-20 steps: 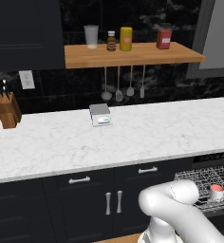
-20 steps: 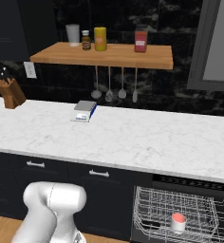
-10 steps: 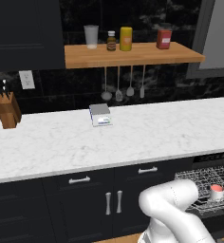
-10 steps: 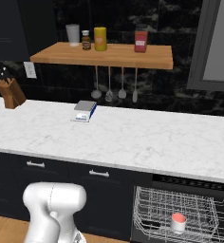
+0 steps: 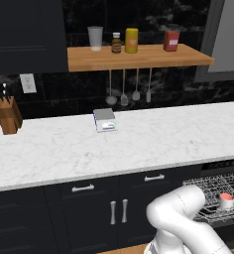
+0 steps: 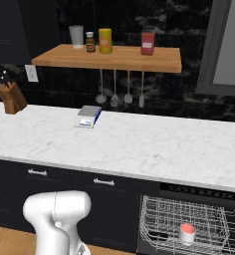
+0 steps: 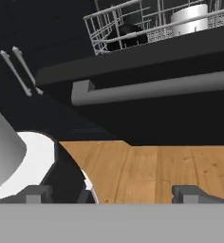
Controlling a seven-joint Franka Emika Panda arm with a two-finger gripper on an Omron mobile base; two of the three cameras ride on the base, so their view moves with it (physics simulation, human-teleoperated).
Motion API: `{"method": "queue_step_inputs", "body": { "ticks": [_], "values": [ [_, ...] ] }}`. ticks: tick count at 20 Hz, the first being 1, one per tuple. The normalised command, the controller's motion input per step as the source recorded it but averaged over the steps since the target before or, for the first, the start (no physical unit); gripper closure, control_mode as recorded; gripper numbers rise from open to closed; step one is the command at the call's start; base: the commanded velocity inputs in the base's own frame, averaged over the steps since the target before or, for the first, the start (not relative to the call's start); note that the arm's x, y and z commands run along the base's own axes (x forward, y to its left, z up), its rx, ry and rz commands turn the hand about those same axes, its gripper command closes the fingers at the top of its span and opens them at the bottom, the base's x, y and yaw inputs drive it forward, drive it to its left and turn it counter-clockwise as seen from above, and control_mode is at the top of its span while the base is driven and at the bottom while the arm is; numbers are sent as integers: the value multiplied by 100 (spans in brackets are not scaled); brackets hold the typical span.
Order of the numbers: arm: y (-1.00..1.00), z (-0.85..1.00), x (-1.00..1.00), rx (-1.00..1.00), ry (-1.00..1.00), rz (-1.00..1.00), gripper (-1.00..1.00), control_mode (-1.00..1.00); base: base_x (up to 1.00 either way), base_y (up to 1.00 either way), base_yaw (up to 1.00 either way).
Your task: Pick up the cup and bowl from the counter, place them in the dishwasher, and close the dishwasher door.
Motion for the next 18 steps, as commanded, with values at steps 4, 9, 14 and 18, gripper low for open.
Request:
{"method": "queue_step_inputs", "body": {
  "ticks": [4, 9, 14, 18],
  "values": [
    [-4, -75, 31, 7, -31, 0, -100, -100, 0, 0, 0],
    [-5, -63, 49, 8, -40, 0, -100, -100, 0, 0, 0],
    [-3, -64, 63, 6, -35, 0, -100, -100, 0, 0, 0],
    [0, -65, 57, 6, -36, 0, -100, -100, 0, 0, 0]
  ]
}}
